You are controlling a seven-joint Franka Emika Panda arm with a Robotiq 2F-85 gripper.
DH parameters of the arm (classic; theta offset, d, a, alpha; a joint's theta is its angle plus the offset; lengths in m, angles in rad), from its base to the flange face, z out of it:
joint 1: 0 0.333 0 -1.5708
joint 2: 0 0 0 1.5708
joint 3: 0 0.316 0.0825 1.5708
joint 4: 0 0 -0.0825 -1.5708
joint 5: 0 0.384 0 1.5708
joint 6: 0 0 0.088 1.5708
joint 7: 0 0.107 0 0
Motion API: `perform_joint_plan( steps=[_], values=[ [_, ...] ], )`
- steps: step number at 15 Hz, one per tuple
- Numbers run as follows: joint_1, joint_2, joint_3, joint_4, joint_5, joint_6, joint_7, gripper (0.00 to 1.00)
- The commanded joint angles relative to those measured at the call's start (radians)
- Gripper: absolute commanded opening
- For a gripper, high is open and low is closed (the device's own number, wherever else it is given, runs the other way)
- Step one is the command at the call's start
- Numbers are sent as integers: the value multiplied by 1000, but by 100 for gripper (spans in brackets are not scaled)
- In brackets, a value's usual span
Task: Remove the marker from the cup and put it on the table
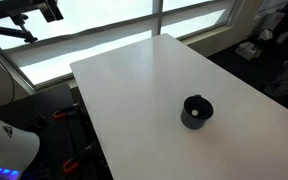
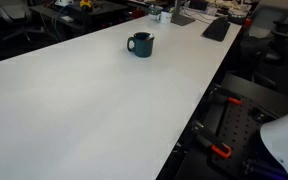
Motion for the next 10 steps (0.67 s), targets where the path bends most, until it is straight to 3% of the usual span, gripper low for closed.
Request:
perform_joint_plan(
  steps=[1,5,10],
  values=[
    [26,11,-23,1,-19,-1,18,100],
    [-24,61,-95,64,-67,5,-24,100],
    [-92,217,-270,186,-98,27,-173,100]
  ],
)
